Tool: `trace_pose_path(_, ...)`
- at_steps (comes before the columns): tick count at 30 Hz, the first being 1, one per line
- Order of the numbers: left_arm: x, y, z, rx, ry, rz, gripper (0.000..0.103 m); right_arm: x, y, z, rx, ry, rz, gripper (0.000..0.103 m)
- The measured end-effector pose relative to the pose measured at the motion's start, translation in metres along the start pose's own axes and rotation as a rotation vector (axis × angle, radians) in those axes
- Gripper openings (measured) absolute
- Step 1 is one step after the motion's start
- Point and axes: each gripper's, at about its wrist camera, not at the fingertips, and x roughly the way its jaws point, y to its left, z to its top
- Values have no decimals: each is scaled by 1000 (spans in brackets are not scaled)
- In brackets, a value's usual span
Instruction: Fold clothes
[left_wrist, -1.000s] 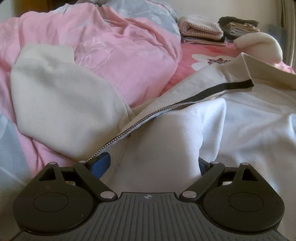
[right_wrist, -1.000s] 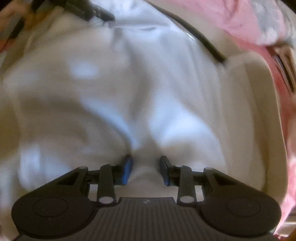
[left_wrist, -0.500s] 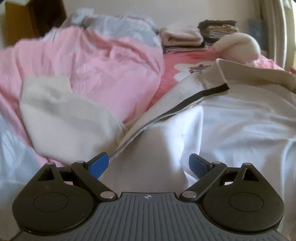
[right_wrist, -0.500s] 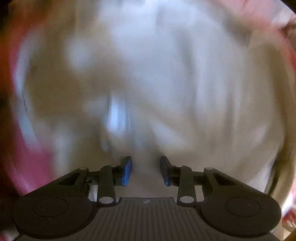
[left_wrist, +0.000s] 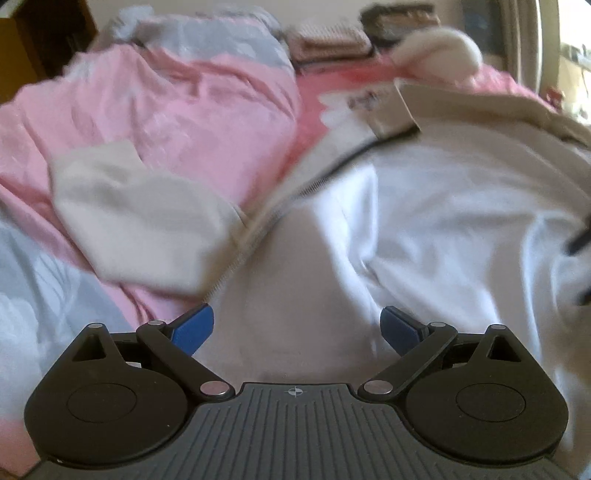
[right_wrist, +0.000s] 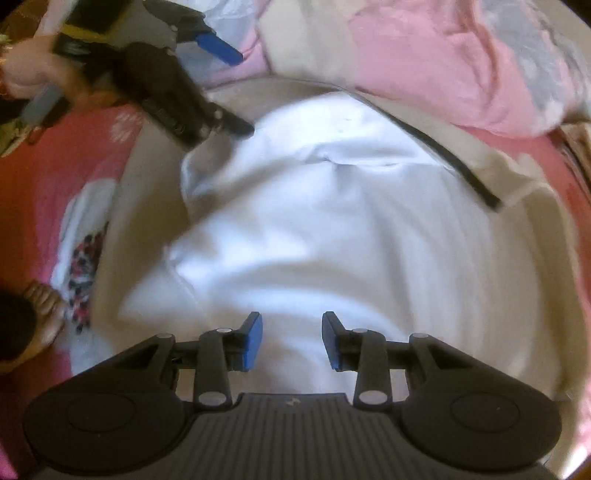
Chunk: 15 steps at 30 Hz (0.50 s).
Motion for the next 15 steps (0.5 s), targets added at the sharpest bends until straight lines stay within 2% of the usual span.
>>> trace_pose_path(1, 0, -3, -6, 14, 17, -1, 98, 19, -8, -5, -35, 70, -3, 38)
trace_pose_path(3, 1, -6, -19, 28, 47, 4, 98, 39, -14, -45, -105, 244, 6, 38)
trace_pose_path(6, 5, -4, -36, 19, 85, 20, 98, 18, -39, -80, 31, 302, 32, 36)
trace_pose_path(8, 5, -4, -37, 17, 91, 20, 98, 7, -37, -94, -61, 344, -15, 37)
trace_pose_path(10, 5, -3, -37, 17, 94, 18, 98, 1, -41, -101, -41, 363, -10, 37)
trace_pose_path(13, 5, -3, -38, 15, 100, 16, 98, -7, -51, -91, -13, 385, 26, 38)
trace_pose_path(15, 5, -2, -38, 14, 103, 14, 98, -22, -57, -73, -34, 316, 28, 38)
